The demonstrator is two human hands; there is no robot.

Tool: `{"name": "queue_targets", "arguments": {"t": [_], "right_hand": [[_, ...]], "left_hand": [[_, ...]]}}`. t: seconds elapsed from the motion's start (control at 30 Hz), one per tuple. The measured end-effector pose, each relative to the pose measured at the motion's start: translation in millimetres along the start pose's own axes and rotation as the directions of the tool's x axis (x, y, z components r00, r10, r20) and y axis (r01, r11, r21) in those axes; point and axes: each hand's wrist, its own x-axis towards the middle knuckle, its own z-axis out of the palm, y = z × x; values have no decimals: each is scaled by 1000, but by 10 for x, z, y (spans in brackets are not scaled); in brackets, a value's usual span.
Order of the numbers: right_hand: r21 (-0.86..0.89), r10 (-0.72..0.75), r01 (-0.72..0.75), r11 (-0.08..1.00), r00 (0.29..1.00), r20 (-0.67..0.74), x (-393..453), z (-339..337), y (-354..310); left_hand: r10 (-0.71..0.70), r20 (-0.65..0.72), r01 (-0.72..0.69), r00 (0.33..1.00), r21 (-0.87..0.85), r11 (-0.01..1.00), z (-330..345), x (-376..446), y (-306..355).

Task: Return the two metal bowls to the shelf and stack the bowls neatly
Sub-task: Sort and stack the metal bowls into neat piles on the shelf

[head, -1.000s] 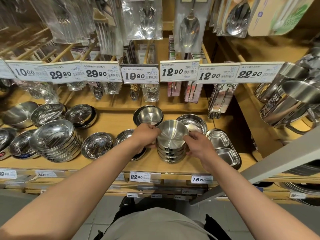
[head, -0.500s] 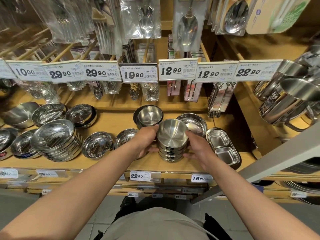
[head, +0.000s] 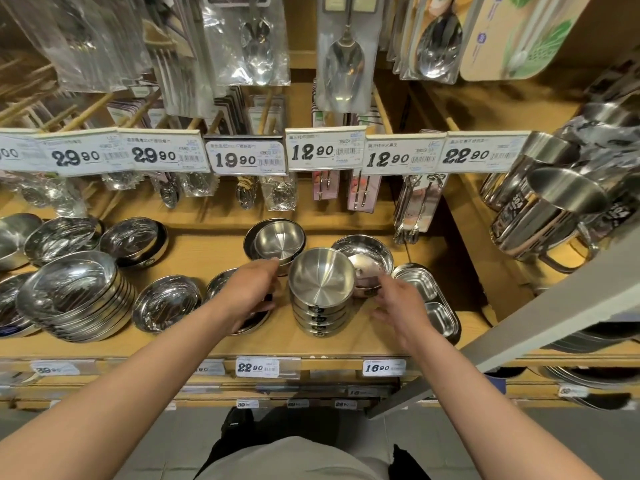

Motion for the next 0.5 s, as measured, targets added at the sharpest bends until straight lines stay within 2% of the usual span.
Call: {"name": "queue_targets", "arguments": {"t": [0.13,0.37,0.5], "right_hand": [[-146,66,-77,986,994,-83,163,-33,119],[-253,99,-136,958,983,-155,396,151,130],[-242,105,-152,958,974,-199,505,229,97]], "left_hand": [[23,-61,-21,998,37,999,-198,-4,-24],[-23,-112,21,993,-17,1000,-357,18,-28],[-41,-117,37,992,-38,999,-429,41,-65]]}}
